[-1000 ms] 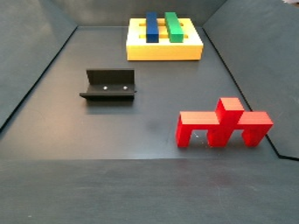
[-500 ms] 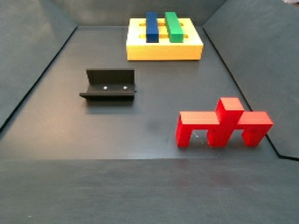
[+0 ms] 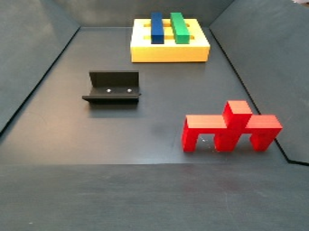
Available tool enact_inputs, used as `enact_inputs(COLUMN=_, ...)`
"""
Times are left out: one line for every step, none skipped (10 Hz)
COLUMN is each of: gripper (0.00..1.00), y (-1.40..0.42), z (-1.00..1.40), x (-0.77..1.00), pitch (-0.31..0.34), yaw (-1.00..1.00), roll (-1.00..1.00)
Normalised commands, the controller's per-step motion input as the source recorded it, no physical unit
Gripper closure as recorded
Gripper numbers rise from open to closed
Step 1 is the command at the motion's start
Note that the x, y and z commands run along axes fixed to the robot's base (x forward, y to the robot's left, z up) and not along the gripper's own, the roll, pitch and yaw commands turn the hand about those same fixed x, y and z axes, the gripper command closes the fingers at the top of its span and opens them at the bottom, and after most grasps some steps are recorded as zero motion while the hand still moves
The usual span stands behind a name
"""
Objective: Pick up the purple object. Move up. Place the purple object on the fixture. Regrasp the purple object. Move to above the board. Insert the purple object.
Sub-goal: Insert the purple object.
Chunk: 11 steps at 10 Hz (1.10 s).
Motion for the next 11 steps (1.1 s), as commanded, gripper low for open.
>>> enact_inputs(gripper=1.0, y=-0.43, z=-0.74, x=-0.01, pitch=-0.229, yaw=0.15, roll=0.11)
enact_inputs(gripper=1.0, y=-0.34, z=-0.74, x=0.0, pitch=-0.196, yaw=0.12, roll=0.18)
enact_inputs(gripper=1.0, y=-0.34, z=-0.75, x=0.0, pitch=-0.184, yaw=0.1, roll=0.19)
enact_inputs(gripper=1.0, y=-0.32, z=-0.77, x=0.0, pitch=-0.159, yaw=0.1, roll=0.2)
enact_inputs(gripper=1.0, y=-0.3, z=-0.78, x=0.0, pitch=-0.134, yaw=0.08, roll=0.23)
enact_inputs(gripper=1.0, y=-0.23, z=-0.67, x=-0.09, pitch=-0.147, yaw=0.05, roll=0.19)
enact_inputs(gripper=1.0, y=-0.2, z=-0.56, x=-0.1, pitch=-0.149, yaw=0.05, roll=0.15)
enact_inputs(gripper=1.0, y=-0.06, z=-0.21, x=-0.01, pitch=-0.056, yaw=0.02, roll=0.05)
enact_inputs(gripper=1.0, y=0.0, z=-0.23, x=-0.01, pitch=-0.044, yaw=0.07, roll=0.04)
enact_inputs(gripper=1.0, y=0.0, z=-0.26, x=0.0, pitch=-0.037, yaw=0.0, roll=0.03)
enact_inputs(gripper=1.0, y=0.0, z=-0.26, x=0.0, pitch=-0.036, yaw=0.02, roll=0.05)
